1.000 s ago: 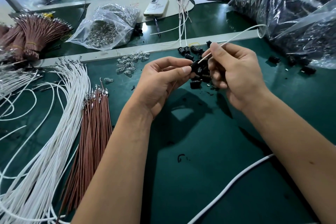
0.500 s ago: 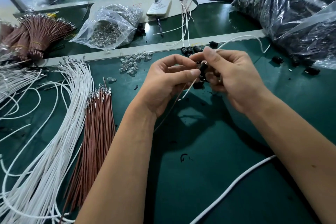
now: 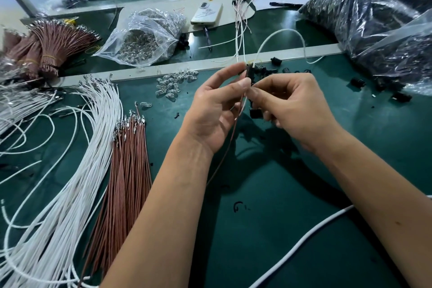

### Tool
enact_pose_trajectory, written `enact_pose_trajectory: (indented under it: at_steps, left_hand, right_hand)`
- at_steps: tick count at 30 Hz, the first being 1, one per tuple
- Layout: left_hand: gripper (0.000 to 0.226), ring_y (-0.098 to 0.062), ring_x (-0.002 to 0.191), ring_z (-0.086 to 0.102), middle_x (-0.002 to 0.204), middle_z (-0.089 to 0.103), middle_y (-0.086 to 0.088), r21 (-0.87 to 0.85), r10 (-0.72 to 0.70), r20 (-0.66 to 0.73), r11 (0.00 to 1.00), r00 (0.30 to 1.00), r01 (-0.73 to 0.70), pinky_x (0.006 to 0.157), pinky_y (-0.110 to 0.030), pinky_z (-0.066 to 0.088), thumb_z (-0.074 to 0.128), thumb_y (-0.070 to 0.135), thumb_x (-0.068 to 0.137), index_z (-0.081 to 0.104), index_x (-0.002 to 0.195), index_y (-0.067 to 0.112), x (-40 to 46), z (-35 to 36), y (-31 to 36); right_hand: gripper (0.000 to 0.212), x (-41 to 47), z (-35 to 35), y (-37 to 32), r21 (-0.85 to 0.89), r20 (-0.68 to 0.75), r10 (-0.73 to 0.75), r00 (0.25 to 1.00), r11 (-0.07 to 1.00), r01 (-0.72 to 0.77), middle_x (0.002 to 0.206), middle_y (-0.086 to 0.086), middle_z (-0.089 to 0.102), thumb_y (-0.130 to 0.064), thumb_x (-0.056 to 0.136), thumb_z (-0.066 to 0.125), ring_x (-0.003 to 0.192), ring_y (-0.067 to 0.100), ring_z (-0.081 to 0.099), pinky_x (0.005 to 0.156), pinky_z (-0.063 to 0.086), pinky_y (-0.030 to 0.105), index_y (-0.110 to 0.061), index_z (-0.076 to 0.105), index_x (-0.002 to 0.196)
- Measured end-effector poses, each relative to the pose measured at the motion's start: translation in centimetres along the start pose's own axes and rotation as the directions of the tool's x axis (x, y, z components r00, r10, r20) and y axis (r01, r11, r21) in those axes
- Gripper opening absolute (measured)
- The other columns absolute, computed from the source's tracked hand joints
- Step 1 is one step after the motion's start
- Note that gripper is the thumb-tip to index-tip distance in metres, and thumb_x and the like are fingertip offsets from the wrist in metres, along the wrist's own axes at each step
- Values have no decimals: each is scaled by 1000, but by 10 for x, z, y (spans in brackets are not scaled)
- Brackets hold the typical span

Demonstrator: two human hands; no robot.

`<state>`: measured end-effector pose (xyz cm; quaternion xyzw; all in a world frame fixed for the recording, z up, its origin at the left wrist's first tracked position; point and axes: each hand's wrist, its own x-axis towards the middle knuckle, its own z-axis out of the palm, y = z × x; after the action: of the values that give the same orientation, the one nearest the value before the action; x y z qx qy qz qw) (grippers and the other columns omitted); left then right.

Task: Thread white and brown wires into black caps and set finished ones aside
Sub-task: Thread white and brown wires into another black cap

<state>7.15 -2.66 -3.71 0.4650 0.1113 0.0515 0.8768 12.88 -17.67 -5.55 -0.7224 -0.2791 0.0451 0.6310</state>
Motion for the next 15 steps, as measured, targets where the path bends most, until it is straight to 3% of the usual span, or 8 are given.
enact_pose_trajectory:
  at_steps: [3, 6, 9, 12, 15]
  left_hand:
    - [34, -17, 69, 56, 103, 59, -17, 30, -33, 27, 999, 999, 32, 67, -26, 45, 68, 1, 75, 70, 107, 10, 1, 2, -1]
    - [23, -13, 66, 59, 93, 64, -13, 130, -25, 66, 991, 997, 16, 60, -21, 45, 62, -2, 88, 70, 106, 8, 2, -4, -1]
    - [15, -9, 65, 58, 84, 69, -6, 198, -14, 94, 980, 995, -5, 59, -17, 44, 66, 3, 89, 72, 102, 7, 4, -11, 0]
    - [11, -8, 64, 58, 79, 69, -3, 250, 19, 33, 968, 999, -27, 59, -17, 46, 68, 5, 90, 75, 96, 10, 6, -15, 0]
    - [10, -10, 63, 58, 76, 66, -2, 171, 70, -43, 983, 997, -61, 65, -22, 47, 65, 5, 92, 73, 98, 7, 9, -12, -4]
  right_hand:
    - [17, 1, -1, 0, 31, 5, -9, 1000, 999, 9, 57, -6, 63, -27, 91, 81, 47, 7, 50, 46, 38, 14, -18, 76, 77]
    - [19, 0, -3, -1, -90, 33, -20, 999, 996, 23, 56, -8, 59, -24, 90, 79, 50, 5, 46, 49, 38, 17, -12, 74, 76]
    - [19, 0, -4, -3, -96, 82, 8, 997, 995, 0, 54, -10, 53, -19, 90, 80, 50, 5, 42, 49, 34, 18, -11, 73, 74]
    - [24, -1, -1, -4, -118, 125, 51, 991, 992, -36, 53, -7, 49, -13, 93, 77, 51, 7, 38, 49, 31, 21, -9, 69, 71]
    - [23, -2, -1, -4, -204, 206, 94, 974, 978, -52, 50, -12, 51, -10, 92, 76, 47, 2, 41, 49, 33, 16, -10, 68, 70]
